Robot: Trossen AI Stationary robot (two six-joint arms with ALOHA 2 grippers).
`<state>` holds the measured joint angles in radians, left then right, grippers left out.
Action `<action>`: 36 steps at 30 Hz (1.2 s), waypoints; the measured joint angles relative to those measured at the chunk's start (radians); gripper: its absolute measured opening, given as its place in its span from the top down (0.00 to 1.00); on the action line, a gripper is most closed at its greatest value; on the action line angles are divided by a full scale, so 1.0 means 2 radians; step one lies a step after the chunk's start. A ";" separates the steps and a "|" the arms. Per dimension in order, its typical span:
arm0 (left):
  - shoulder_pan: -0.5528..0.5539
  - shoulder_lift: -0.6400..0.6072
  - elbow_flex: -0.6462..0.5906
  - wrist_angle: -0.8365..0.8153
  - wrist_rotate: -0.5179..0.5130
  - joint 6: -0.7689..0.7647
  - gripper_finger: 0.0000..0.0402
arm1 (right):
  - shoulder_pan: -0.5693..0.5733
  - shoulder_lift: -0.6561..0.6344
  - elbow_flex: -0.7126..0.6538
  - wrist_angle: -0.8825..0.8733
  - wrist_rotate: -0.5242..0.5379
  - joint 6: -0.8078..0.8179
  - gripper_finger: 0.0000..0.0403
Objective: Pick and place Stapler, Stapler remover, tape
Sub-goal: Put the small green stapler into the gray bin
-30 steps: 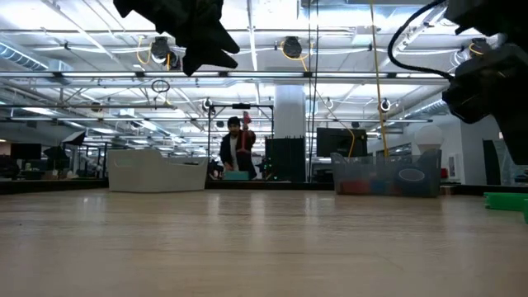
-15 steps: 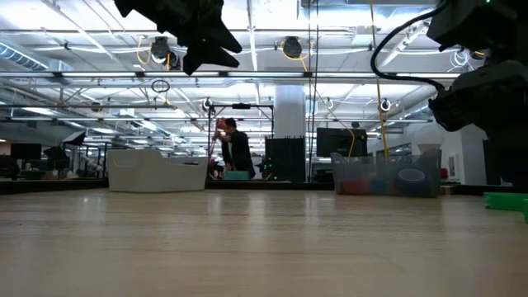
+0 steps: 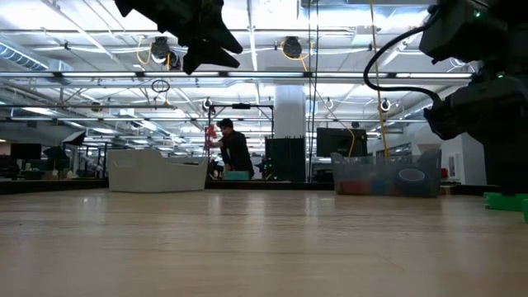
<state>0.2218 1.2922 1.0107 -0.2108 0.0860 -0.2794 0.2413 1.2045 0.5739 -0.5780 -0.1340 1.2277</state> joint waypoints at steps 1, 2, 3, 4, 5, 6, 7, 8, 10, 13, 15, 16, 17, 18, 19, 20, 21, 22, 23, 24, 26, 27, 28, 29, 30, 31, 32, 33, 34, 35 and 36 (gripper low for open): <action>0.000 0.000 0.000 0.000 -0.004 0.000 0.63 | 0.000 0.004 0.000 0.003 0.000 -0.001 0.59; 0.000 0.000 0.000 0.000 -0.006 0.000 0.63 | 0.000 0.006 0.000 0.003 0.000 -0.001 0.59; 0.000 0.000 0.000 0.000 -0.008 0.000 0.63 | 0.000 0.010 0.000 0.003 0.000 -0.002 0.59; 0.000 0.000 0.000 0.000 -0.008 0.000 0.63 | 0.000 0.014 0.000 0.003 0.000 -0.003 0.59; 0.000 0.000 0.000 0.000 -0.009 0.000 0.63 | 0.000 0.018 0.000 0.003 -0.001 -0.005 0.59; 0.000 0.000 0.000 0.000 -0.009 0.000 0.63 | 0.001 0.021 0.001 0.003 -0.002 -0.006 0.59; 0.000 0.000 0.000 0.000 -0.009 0.000 0.63 | 0.001 0.025 0.001 0.003 -0.003 -0.008 0.59; 0.000 0.000 0.000 0.000 -0.009 0.000 0.63 | 0.000 0.028 0.002 0.003 -0.006 -0.009 0.59; 0.000 0.000 0.000 0.000 -0.009 0.002 0.63 | 0.001 0.034 0.002 0.001 -0.008 -0.013 0.59; 0.000 0.000 0.000 0.001 -0.009 0.002 0.63 | 0.001 0.037 0.002 -0.001 -0.008 -0.022 0.59; 0.000 0.000 0.000 0.002 -0.009 0.002 0.63 | 0.001 0.038 0.002 -0.005 -0.008 -0.024 0.59; 0.000 0.000 0.000 0.002 -0.009 0.002 0.63 | 0.001 0.038 0.002 -0.007 -0.008 -0.027 0.60; 0.000 0.000 0.000 0.002 -0.009 0.002 0.63 | 0.001 0.038 0.002 -0.012 -0.009 -0.031 0.61; 0.000 0.000 0.000 0.001 -0.009 0.002 0.63 | 0.001 0.038 0.002 -0.017 -0.009 -0.033 0.62; 0.000 0.000 0.000 0.002 -0.009 0.002 0.63 | 0.001 0.038 0.002 -0.019 -0.009 -0.035 0.63; 0.000 0.000 0.000 0.002 -0.009 0.003 0.63 | 0.001 0.038 0.001 -0.020 -0.009 -0.039 0.65; 0.000 0.000 0.000 0.002 -0.009 0.003 0.63 | 0.001 0.038 0.001 -0.020 -0.009 -0.044 0.67; 0.000 0.000 0.000 0.002 -0.009 0.003 0.63 | 0.001 0.038 0.001 -0.020 -0.008 -0.045 0.68; 0.000 0.000 0.000 0.002 -0.009 0.003 0.63 | 0.001 0.038 0.001 -0.021 -0.008 -0.046 0.70; 0.000 0.000 0.000 0.002 -0.009 0.003 0.63 | 0.001 0.038 0.001 -0.021 -0.008 -0.047 0.72; 0.000 0.000 0.000 0.002 -0.009 0.003 0.63 | 0.001 0.038 0.001 -0.022 -0.008 -0.052 0.75; 0.000 0.000 0.000 0.002 -0.009 0.003 0.63 | 0.001 0.038 0.001 -0.022 -0.008 -0.055 0.77; 0.000 0.000 0.000 0.002 -0.009 0.003 0.63 | 0.001 0.038 0.001 -0.023 -0.008 -0.057 0.78; 0.000 0.000 0.000 0.002 -0.009 0.003 0.63 | 0.001 0.038 0.001 -0.023 -0.008 -0.059 0.80; 0.000 0.000 0.000 0.002 -0.009 0.003 0.63 | 0.001 0.038 0.001 -0.023 -0.008 -0.061 0.81; 0.000 0.000 0.000 0.002 -0.009 0.003 0.63 | 0.001 0.038 0.001 -0.023 -0.008 -0.063 0.82; 0.000 0.000 0.000 0.002 -0.009 0.003 0.63 | 0.001 0.038 0.001 -0.023 -0.008 -0.067 0.83; 0.000 0.000 0.000 0.002 -0.009 0.003 0.63 | 0.001 0.038 0.001 -0.022 -0.008 -0.071 0.84; 0.000 0.000 0.000 0.002 -0.009 0.003 0.63 | 0.001 0.038 0.001 -0.021 -0.008 -0.073 0.85; 0.000 0.000 0.000 0.003 -0.009 0.003 0.63 | 0.001 0.037 0.001 -0.019 -0.008 -0.076 0.85; 0.000 0.000 0.000 0.004 -0.009 0.003 0.63 | 0.001 0.034 0.000 -0.015 -0.008 -0.077 0.85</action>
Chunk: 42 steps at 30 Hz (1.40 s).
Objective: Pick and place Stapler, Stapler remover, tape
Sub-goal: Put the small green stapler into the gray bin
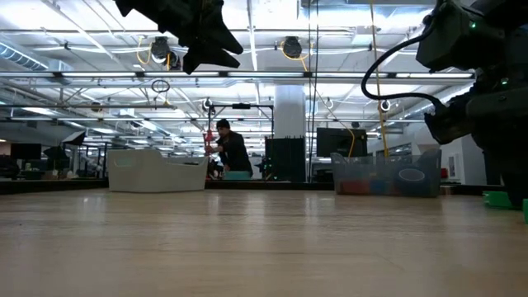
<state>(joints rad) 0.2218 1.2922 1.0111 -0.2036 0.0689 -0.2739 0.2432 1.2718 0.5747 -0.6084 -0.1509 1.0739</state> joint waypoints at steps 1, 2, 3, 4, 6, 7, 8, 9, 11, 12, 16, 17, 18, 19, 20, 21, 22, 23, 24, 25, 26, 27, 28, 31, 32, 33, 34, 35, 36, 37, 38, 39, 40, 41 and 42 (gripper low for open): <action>0.000 0.000 0.000 0.000 0.000 0.000 0.63 | 0.000 -0.004 -0.001 0.005 -0.001 -0.001 0.85; 0.000 0.000 0.000 0.000 0.000 0.000 0.63 | 0.000 -0.009 -0.002 0.011 -0.001 0.000 0.85; -0.001 0.000 0.000 0.000 0.000 0.000 0.63 | 0.000 -0.015 -0.002 0.017 -0.002 0.003 0.85; -0.001 0.000 0.000 0.001 0.003 0.000 0.63 | 0.000 -0.022 -0.004 0.032 -0.005 0.006 0.85; -0.001 0.000 0.000 0.009 0.006 0.000 0.63 | 0.001 -0.040 -0.002 0.071 -0.009 0.009 0.85; -0.001 0.000 0.000 0.013 0.007 0.000 0.63 | 0.001 -0.051 -0.002 0.088 -0.011 0.010 0.85; -0.003 0.000 0.000 0.019 0.007 -0.001 0.63 | 0.000 -0.060 -0.002 0.105 -0.010 0.010 0.85; -0.004 0.000 0.000 0.025 0.007 -0.001 0.63 | 0.000 -0.067 -0.002 0.127 -0.008 0.010 0.85; -0.008 0.000 0.000 0.032 0.008 -0.001 0.63 | -0.003 -0.081 -0.002 0.175 -0.001 0.010 0.85; -0.011 0.000 0.000 0.036 0.008 -0.001 0.63 | -0.004 -0.088 -0.002 0.197 0.004 0.007 0.85; -0.023 0.005 0.000 0.049 0.018 0.002 0.63 | -0.014 -0.097 -0.002 0.264 0.029 -0.020 0.85; -0.025 0.008 0.000 0.056 0.028 0.002 0.63 | -0.017 -0.097 -0.001 0.275 0.037 -0.029 0.85; -0.027 0.009 0.000 0.057 0.040 0.000 0.63 | -0.021 -0.097 0.003 0.280 0.044 -0.042 0.85; -0.029 0.012 0.000 0.062 0.049 -0.007 0.63 | -0.024 -0.096 0.007 0.281 0.051 -0.055 0.85; -0.032 0.019 0.000 0.081 0.055 -0.015 0.63 | -0.028 -0.094 0.012 0.280 0.058 -0.071 0.85; -0.035 0.026 0.002 0.097 0.058 -0.026 0.63 | -0.032 -0.092 0.017 0.279 0.068 -0.087 0.85; -0.036 0.030 0.002 0.104 0.058 -0.041 0.63 | -0.035 -0.090 0.023 0.279 0.078 -0.103 0.85; -0.037 0.036 0.000 0.110 0.059 -0.057 0.63 | -0.039 -0.089 0.031 0.279 0.090 -0.121 0.85; -0.038 0.044 0.000 0.127 0.059 -0.073 0.63 | -0.043 -0.086 0.040 0.281 0.103 -0.139 0.85; -0.038 0.052 0.000 0.148 0.059 -0.086 0.63 | -0.047 -0.084 0.047 0.283 0.116 -0.156 0.85; -0.039 0.057 0.001 0.156 0.059 -0.100 0.63 | -0.050 -0.082 0.054 0.282 0.127 -0.171 0.85; -0.039 0.062 0.000 0.160 0.059 -0.114 0.63 | -0.052 -0.079 0.062 0.279 0.140 -0.185 0.85; -0.039 0.069 0.000 0.172 0.059 -0.126 0.63 | -0.056 -0.076 0.070 0.280 0.151 -0.198 0.85; -0.040 0.085 0.000 0.186 0.063 -0.155 0.63 | -0.063 -0.066 0.093 0.282 0.179 -0.233 0.85; -0.040 0.089 0.000 0.192 0.066 -0.163 0.63 | -0.065 -0.062 0.101 0.283 0.184 -0.244 0.85; -0.040 0.092 0.000 0.196 0.070 -0.169 0.63 | -0.066 -0.058 0.107 0.283 0.189 -0.253 0.85; -0.041 0.095 0.000 0.199 0.071 -0.175 0.63 | -0.067 -0.054 0.113 0.280 0.194 -0.259 0.85; -0.041 0.097 0.000 0.204 0.071 -0.182 0.63 | -0.070 -0.050 0.119 0.280 0.196 -0.266 0.85; -0.042 0.098 0.000 0.207 0.071 -0.186 0.63 | -0.073 -0.046 0.124 0.282 0.196 -0.271 0.85; -0.044 0.099 0.000 0.209 0.071 -0.188 0.63 | -0.076 -0.042 0.129 0.283 0.196 -0.273 0.85; -0.045 0.099 0.000 0.214 0.071 -0.188 0.62 | -0.079 -0.038 0.133 0.283 0.196 -0.274 0.85; -0.047 0.098 0.000 0.222 0.070 -0.188 0.61 | -0.081 -0.034 0.135 0.285 0.195 -0.278 0.85; -0.048 0.098 0.000 0.226 0.068 -0.188 0.60 | -0.083 -0.031 0.137 0.288 0.194 -0.282 0.85; -0.050 0.098 0.000 0.227 0.062 -0.191 0.58 | -0.085 -0.027 0.140 0.290 0.194 -0.284 0.85; -0.051 0.098 0.000 0.227 0.059 -0.195 0.56 | -0.086 -0.023 0.144 0.292 0.194 -0.286 0.85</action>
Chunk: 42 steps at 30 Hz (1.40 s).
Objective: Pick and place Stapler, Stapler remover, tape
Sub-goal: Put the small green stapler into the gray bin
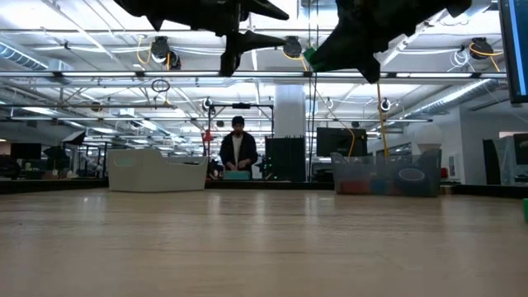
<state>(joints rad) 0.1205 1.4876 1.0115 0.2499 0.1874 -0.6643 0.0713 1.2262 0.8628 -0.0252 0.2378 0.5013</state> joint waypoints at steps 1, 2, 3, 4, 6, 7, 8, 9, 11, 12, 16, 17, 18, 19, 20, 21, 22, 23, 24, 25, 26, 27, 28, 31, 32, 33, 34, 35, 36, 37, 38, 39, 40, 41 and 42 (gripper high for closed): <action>0.000 0.000 0.000 -0.001 -0.003 -0.004 0.54 | -0.002 0.003 0.004 0.002 -0.001 -0.001 0.85; 0.000 0.000 0.000 -0.001 -0.004 -0.009 0.52 | -0.003 0.005 0.008 0.002 -0.001 -0.001 0.85; 0.001 0.000 0.000 -0.001 -0.006 -0.013 0.51 | -0.003 0.007 0.011 0.004 -0.001 -0.001 0.85; 0.001 0.000 0.000 -0.001 -0.008 -0.013 0.49 | -0.003 0.008 0.014 0.004 -0.001 -0.001 0.85; -0.001 0.006 0.000 0.005 -0.017 -0.010 0.46 | -0.003 0.013 0.022 0.004 -0.001 -0.001 0.85; -0.001 0.008 0.000 0.006 -0.022 -0.009 0.45 | -0.003 0.016 0.026 0.005 -0.001 0.001 0.85; -0.002 0.008 0.000 0.007 -0.027 -0.009 0.44 | -0.003 0.018 0.031 0.006 0.000 0.004 0.85; -0.002 0.009 0.000 0.013 -0.030 -0.009 0.43 | -0.003 0.020 0.034 0.006 0.000 0.004 0.85; -0.002 0.017 0.001 0.034 -0.040 -0.009 0.42 | -0.003 0.027 0.042 0.006 0.001 0.005 0.85; -0.002 0.019 0.001 0.033 -0.043 -0.010 0.42 | -0.003 0.030 0.046 0.007 0.001 0.005 0.85; -0.002 0.030 -0.001 0.043 -0.043 -0.012 0.42 | -0.003 0.043 0.053 0.005 0.006 0.017 0.85; -0.003 0.030 -0.001 0.043 -0.043 -0.013 0.42 | -0.003 0.044 0.053 0.004 0.012 0.018 0.85; -0.004 0.030 -0.001 0.048 -0.043 -0.013 0.42 | -0.003 0.045 0.053 0.003 0.012 0.019 0.85; -0.006 0.030 -0.001 0.050 -0.045 -0.013 0.42 | -0.004 0.047 0.053 0.006 0.014 0.022 0.85; -0.007 0.029 0.000 0.050 -0.049 -0.012 0.42 | -0.006 0.049 0.054 0.007 0.014 0.027 0.85; -0.009 0.029 0.000 0.048 -0.053 -0.009 0.42 | -0.007 0.049 0.054 0.006 0.014 0.031 0.85; -0.010 0.029 0.000 0.046 -0.055 -0.008 0.42 | -0.007 0.049 0.053 0.005 0.014 0.031 0.85; -0.012 0.030 0.000 0.046 -0.055 -0.007 0.42 | -0.007 0.049 0.053 0.006 0.014 0.031 0.85; -0.013 0.030 0.000 0.048 -0.055 -0.007 0.42 | -0.009 0.049 0.053 0.007 0.015 0.032 0.85; -0.014 0.030 0.000 0.050 -0.055 -0.008 0.42 | -0.010 0.049 0.054 0.008 0.015 0.034 0.85; -0.015 0.030 0.000 0.051 -0.056 -0.008 0.42 | -0.010 0.049 0.054 0.008 0.014 0.036 0.85; -0.016 0.030 0.000 0.050 -0.056 -0.009 0.42 | -0.010 0.049 0.053 0.008 0.015 0.037 0.85; -0.016 0.030 0.000 0.050 -0.056 -0.010 0.42 | -0.010 0.049 0.053 0.008 0.015 0.037 0.85; -0.020 0.030 0.000 0.052 -0.059 -0.010 0.42 | -0.010 0.049 0.053 0.015 0.024 0.040 0.85; -0.021 0.030 0.000 0.053 -0.062 -0.010 0.42 | -0.011 0.049 0.053 0.015 0.025 0.041 0.85; -0.023 0.030 0.000 0.054 -0.069 -0.010 0.42 | -0.013 0.049 0.053 0.017 0.024 0.041 0.85; -0.025 0.030 0.000 0.056 -0.078 -0.010 0.42 | -0.014 0.049 0.053 0.021 0.025 0.041 0.85; -0.027 0.030 0.000 0.058 -0.087 -0.010 0.42 | -0.016 0.049 0.053 0.027 0.025 0.041 0.85; -0.028 0.030 0.000 0.060 -0.096 -0.010 0.42 | -0.018 0.049 0.053 0.032 0.025 0.041 0.85; -0.029 0.030 0.000 0.060 -0.101 -0.010 0.42 | -0.020 0.049 0.053 0.034 0.026 0.041 0.85; -0.030 0.030 0.000 0.060 -0.105 -0.010 0.42 | -0.021 0.049 0.053 0.034 0.031 0.041 0.85; -0.031 0.030 0.000 0.060 -0.110 -0.010 0.42 | -0.021 0.049 0.053 0.033 0.037 0.041 0.85; -0.032 0.030 0.000 0.060 -0.117 -0.010 0.42 | -0.022 0.049 0.053 0.034 0.042 0.041 0.85; -0.033 0.030 0.000 0.060 -0.126 -0.010 0.42 | -0.022 0.049 0.053 0.035 0.048 0.043 0.85; -0.034 0.030 0.000 0.060 -0.133 -0.010 0.42 | -0.022 0.049 0.053 0.038 0.056 0.044 0.85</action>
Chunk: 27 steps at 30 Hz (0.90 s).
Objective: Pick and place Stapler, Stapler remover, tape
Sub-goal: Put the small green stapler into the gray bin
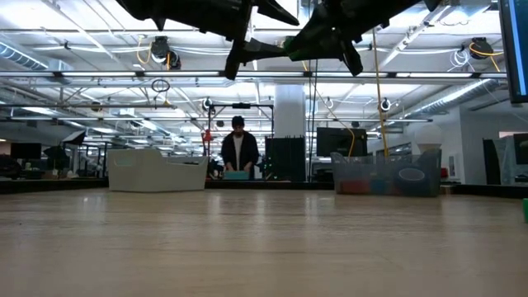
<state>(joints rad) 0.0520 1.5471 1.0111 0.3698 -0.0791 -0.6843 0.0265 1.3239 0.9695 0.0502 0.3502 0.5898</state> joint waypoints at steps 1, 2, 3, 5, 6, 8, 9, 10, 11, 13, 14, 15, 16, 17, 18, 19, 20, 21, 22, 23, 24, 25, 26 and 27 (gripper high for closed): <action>0.000 0.000 0.000 0.000 -0.007 0.000 0.42 | 0.000 0.000 0.000 0.003 0.006 0.000 0.85; -0.001 0.000 0.000 0.000 -0.013 0.000 0.42 | 0.000 0.000 0.000 0.006 0.009 0.001 0.85; -0.001 0.000 0.000 0.000 -0.016 -0.001 0.42 | 0.000 0.000 0.000 0.009 0.011 0.004 0.85; -0.001 0.000 0.000 0.000 -0.023 -0.001 0.42 | 0.000 0.001 0.000 0.018 0.023 0.008 0.85; -0.002 0.000 0.000 0.000 -0.028 -0.001 0.42 | -0.001 0.004 0.000 0.024 0.026 0.008 0.85; -0.002 0.000 0.000 -0.002 -0.038 -0.001 0.42 | -0.001 0.008 0.000 0.032 0.030 0.006 0.85; -0.002 0.000 0.000 -0.002 -0.042 0.000 0.42 | -0.001 0.008 0.000 0.034 0.030 0.006 0.85; -0.002 0.000 0.000 -0.002 -0.047 0.002 0.42 | -0.001 0.008 0.000 0.036 0.028 0.006 0.85; -0.002 0.000 0.000 0.000 -0.051 0.004 0.42 | -0.001 0.011 0.000 0.039 0.027 0.008 0.85; -0.002 -0.001 0.000 -0.005 -0.056 0.004 0.42 | -0.001 0.020 0.000 0.040 0.028 0.013 0.85; -0.002 0.000 0.000 -0.007 -0.059 0.004 0.42 | -0.001 0.022 0.000 0.037 0.027 0.013 0.85; -0.002 0.000 0.000 -0.006 -0.064 0.002 0.42 | -0.001 0.024 -0.001 0.039 0.022 0.013 0.85; -0.002 0.000 0.000 -0.001 -0.067 0.002 0.42 | -0.001 0.026 -0.001 0.046 0.021 0.014 0.85; -0.002 -0.001 0.000 0.001 -0.069 0.001 0.42 | -0.001 0.027 -0.001 0.049 0.019 0.014 0.85; -0.001 -0.001 0.000 0.001 -0.072 0.000 0.42 | -0.001 0.028 0.000 0.051 0.019 0.014 0.85; -0.001 -0.001 0.000 0.000 -0.074 -0.001 0.42 | -0.001 0.030 0.000 0.052 0.018 0.014 0.85; -0.001 -0.001 0.000 -0.002 -0.074 -0.002 0.42 | -0.001 0.031 0.000 0.052 0.019 0.014 0.85; -0.001 -0.001 0.000 -0.003 -0.074 -0.003 0.42 | -0.001 0.031 0.000 0.051 0.019 0.014 0.85; -0.001 -0.001 0.000 -0.004 -0.074 -0.003 0.42 | -0.001 0.031 0.000 0.052 0.019 0.014 0.85; -0.001 -0.001 0.000 -0.005 -0.074 -0.005 0.42 | -0.001 0.030 0.000 0.052 0.020 0.014 0.85; -0.001 -0.001 0.000 -0.008 -0.074 -0.008 0.42 | -0.001 0.030 0.000 0.053 0.020 0.014 0.85; -0.001 -0.001 0.000 -0.014 -0.074 -0.010 0.42 | -0.001 0.030 0.000 0.054 0.020 0.014 0.85; -0.001 -0.001 0.000 -0.018 -0.074 -0.013 0.42 | -0.001 0.030 0.000 0.053 0.020 0.014 0.85; -0.001 -0.001 0.000 -0.020 -0.074 -0.013 0.42 | -0.001 0.030 0.000 0.053 0.021 0.015 0.85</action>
<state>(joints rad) 0.0494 1.5455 1.0119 0.3292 -0.2268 -0.7111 0.0246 1.3846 0.9688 0.1566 0.3915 0.6206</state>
